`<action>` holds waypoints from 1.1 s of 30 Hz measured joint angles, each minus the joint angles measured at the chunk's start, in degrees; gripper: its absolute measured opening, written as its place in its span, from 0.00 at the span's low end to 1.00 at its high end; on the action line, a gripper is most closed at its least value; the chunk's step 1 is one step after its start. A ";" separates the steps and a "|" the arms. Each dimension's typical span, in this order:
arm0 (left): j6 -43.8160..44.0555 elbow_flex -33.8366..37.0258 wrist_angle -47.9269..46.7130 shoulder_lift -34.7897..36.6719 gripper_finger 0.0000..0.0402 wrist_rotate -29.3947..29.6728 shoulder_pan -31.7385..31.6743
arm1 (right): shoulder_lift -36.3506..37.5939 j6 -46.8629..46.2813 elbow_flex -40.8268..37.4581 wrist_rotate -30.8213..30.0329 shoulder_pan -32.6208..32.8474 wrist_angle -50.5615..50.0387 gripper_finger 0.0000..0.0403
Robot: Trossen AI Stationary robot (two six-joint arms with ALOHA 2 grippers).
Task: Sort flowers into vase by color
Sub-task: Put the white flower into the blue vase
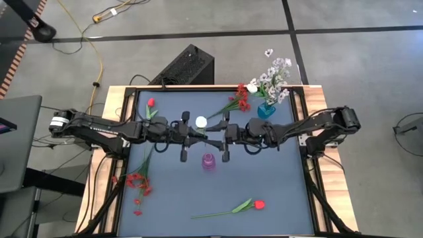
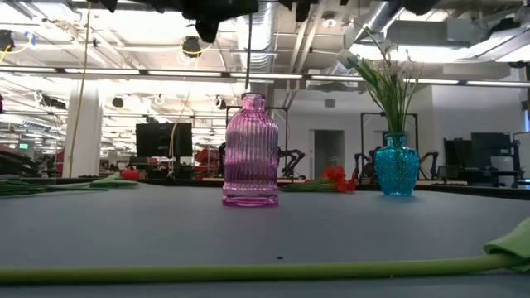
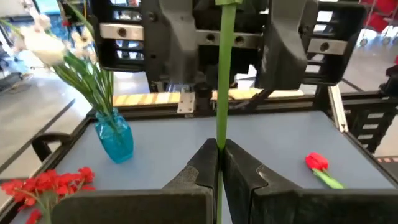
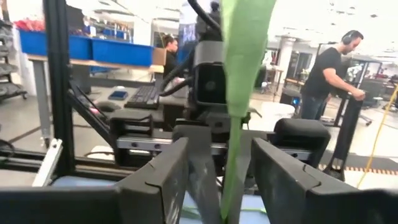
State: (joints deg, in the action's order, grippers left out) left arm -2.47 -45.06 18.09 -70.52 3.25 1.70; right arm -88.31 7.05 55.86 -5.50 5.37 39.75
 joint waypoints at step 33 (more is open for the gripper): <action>-4.86 0.02 -14.35 9.20 0.31 5.37 -0.32 | 27.50 2.87 -19.90 -17.60 5.35 -9.73 0.06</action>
State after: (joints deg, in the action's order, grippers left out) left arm -7.33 -45.04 3.74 -61.32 8.62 1.39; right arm -60.80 9.91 35.95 -23.09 10.72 30.02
